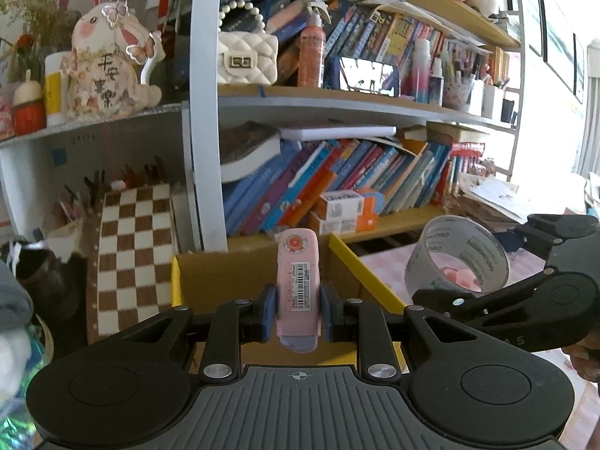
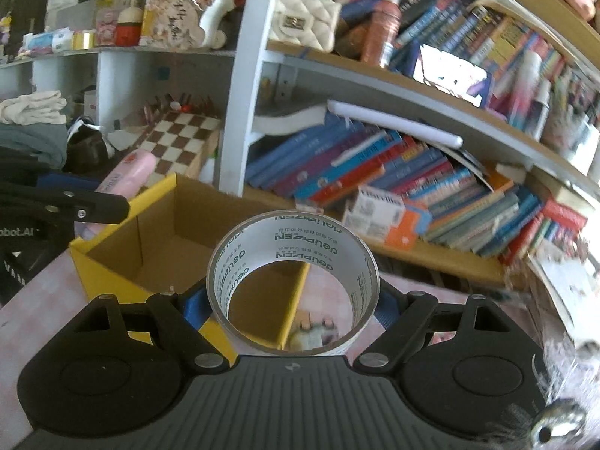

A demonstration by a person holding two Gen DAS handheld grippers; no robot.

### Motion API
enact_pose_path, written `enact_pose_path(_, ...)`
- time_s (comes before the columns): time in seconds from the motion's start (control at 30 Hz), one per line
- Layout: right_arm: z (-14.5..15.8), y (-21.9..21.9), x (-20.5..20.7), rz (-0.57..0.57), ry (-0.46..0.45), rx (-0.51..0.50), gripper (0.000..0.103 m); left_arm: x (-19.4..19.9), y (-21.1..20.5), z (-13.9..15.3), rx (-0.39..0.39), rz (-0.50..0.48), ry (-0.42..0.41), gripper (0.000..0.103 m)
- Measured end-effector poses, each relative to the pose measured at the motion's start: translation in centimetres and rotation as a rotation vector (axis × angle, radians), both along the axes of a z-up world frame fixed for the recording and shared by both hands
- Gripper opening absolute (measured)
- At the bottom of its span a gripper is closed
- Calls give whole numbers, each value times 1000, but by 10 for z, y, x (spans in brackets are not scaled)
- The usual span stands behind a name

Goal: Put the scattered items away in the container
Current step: 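Lower the pink marker and tape roll into the yellow box with both tools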

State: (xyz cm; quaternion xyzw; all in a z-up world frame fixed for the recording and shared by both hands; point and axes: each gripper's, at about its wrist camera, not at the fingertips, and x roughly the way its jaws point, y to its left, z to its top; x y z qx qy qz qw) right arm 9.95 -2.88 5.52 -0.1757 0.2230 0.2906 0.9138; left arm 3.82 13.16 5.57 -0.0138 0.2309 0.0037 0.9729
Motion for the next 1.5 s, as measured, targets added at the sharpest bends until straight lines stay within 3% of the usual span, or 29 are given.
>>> enact_pose_path(0.4,-4,34,46,94,26,-10,83,44,13,-10,0,39,45,23)
enact_pose_path(0.83,-36,71,89,199,117,-96,83,90,32,-39,1,80,151,23)
enact_pose_path(1.5,-80,116,123,367,266,-295,83,126,45,-93,-36,34,387,23)
